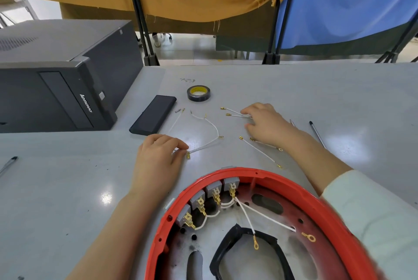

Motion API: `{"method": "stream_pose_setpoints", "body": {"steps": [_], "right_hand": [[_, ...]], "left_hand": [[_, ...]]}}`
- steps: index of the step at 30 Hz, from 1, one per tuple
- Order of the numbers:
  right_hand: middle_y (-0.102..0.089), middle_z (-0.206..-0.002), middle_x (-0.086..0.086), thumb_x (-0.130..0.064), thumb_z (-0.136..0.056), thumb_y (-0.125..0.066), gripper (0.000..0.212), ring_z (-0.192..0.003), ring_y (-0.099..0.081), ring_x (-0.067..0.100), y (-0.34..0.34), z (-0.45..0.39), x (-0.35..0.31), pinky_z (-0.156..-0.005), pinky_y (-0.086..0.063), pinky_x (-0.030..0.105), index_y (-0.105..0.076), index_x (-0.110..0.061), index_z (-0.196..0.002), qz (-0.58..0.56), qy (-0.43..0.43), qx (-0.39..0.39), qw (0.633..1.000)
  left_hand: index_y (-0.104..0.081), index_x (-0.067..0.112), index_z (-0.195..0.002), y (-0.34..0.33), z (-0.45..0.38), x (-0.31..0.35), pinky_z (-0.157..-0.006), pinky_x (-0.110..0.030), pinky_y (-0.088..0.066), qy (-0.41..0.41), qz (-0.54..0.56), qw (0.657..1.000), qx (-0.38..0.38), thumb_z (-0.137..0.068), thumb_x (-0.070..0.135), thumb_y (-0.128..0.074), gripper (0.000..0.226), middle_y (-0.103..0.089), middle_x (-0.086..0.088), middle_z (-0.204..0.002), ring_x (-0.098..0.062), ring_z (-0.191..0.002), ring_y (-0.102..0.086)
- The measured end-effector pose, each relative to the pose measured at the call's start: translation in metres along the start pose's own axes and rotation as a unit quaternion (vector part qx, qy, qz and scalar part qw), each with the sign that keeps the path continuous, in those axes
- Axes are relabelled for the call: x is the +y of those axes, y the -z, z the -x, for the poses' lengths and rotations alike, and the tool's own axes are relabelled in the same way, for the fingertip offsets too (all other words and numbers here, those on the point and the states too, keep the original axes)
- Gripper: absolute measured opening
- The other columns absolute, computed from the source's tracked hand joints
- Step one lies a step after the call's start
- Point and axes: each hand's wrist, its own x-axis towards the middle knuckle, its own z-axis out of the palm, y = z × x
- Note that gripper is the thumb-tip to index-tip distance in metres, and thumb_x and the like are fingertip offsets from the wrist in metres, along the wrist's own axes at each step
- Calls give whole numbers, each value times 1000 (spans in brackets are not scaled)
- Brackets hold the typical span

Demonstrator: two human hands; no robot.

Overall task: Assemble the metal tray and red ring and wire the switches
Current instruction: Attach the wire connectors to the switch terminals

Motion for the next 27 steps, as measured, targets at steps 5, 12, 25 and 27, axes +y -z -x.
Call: {"method": "stream_pose_setpoints", "body": {"steps": [5, 12, 25, 27], "right_hand": [[-53, -125, 6, -11, -96, -42, 33, -118, -42, 28, -5, 9, 12, -97, -41, 42, -59, -13, -124, 42, 34, 24, 998], [-64, -102, 1, -7, -85, -53, 22, -97, -59, 23, 3, 30, 19, -81, -48, 35, -72, -16, -92, 52, 14, 25, 998], [-67, -87, 8, -11, -73, -61, 19, -79, -63, 26, 11, -5, -8, -64, -45, 28, -68, -5, -90, 11, -137, -18, 990], [-67, -84, 10, -17, -71, -68, 23, -76, -62, 27, 14, -2, -5, -63, -43, 28, -70, -5, -90, -3, -143, -44, 989]], "left_hand": [[-74, 17, -93, -1, 0, 0, -97, -42, -40, 7, 1, 1000, 2, -90, 15, -64, 11, -70, 3, -100, -26, -111, -52], [-73, 19, -95, -2, -1, 1, -99, -39, -39, 10, 0, 1000, -5, -91, 15, -62, 12, -69, 4, -101, -25, -112, -51], [-74, 20, -93, -1, 1, 1, -99, -38, -39, 12, 14, 1000, 7, -88, 12, -64, 14, -69, 4, -101, -24, -113, -49], [-74, 21, -93, -2, 0, 1, -100, -40, -38, 12, 14, 1000, 2, -88, 13, -64, 13, -69, 4, -101, -25, -115, -49]]}}
